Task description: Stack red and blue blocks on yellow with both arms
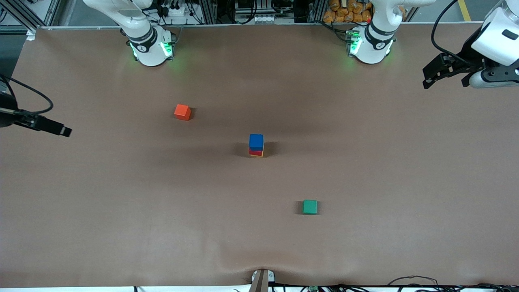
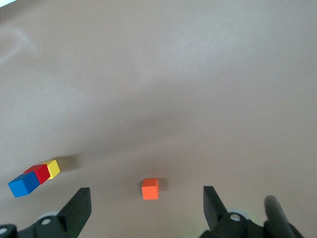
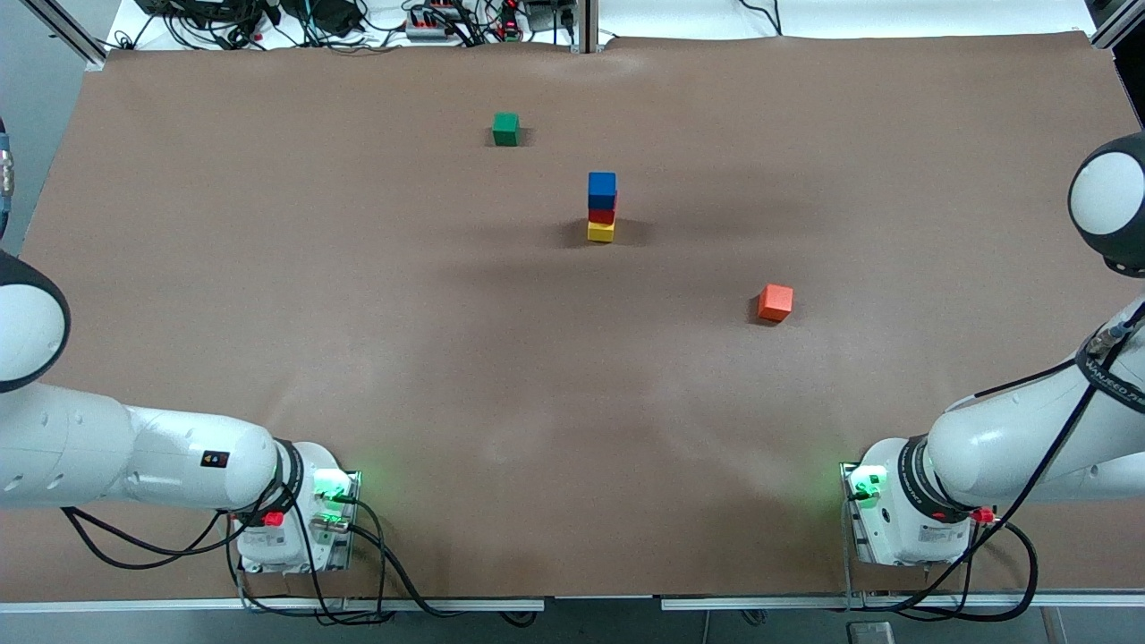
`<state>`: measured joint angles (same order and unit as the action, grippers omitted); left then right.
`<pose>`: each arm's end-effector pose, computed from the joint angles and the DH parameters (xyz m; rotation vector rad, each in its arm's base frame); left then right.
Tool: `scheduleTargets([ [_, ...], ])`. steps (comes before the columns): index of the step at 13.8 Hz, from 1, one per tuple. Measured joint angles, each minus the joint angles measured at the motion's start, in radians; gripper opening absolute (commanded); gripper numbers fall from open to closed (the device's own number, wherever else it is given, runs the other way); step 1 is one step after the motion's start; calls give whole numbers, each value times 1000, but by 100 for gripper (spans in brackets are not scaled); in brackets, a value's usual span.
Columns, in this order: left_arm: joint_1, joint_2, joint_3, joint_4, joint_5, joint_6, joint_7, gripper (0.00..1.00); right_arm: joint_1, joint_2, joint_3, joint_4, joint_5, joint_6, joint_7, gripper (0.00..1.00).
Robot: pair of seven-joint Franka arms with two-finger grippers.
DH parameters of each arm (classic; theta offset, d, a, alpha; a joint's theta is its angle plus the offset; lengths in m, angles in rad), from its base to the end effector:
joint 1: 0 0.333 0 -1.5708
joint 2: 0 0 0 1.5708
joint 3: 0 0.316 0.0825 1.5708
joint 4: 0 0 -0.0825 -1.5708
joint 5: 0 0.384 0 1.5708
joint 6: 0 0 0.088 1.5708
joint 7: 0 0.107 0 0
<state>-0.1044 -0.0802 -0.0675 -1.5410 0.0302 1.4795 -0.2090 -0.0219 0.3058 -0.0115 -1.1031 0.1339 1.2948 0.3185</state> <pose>0.5122 -0.0872 0.6734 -3.1094 -0.0627 -0.0387 0.6148 -0.0022 0.6376 -2.9861 0.4856 0.1985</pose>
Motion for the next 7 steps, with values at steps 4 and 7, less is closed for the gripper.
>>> scheduleTargets([
  [4, 28, -10, 2, 0, 0, -2, 6, 100, -6, -76, 13, -21, -14, -46, -9, 100],
  [7, 36, -16, 4, 0, 1, -3, 9, 100, 29, -153, 40, -119, -71, -19, -27, 100],
])
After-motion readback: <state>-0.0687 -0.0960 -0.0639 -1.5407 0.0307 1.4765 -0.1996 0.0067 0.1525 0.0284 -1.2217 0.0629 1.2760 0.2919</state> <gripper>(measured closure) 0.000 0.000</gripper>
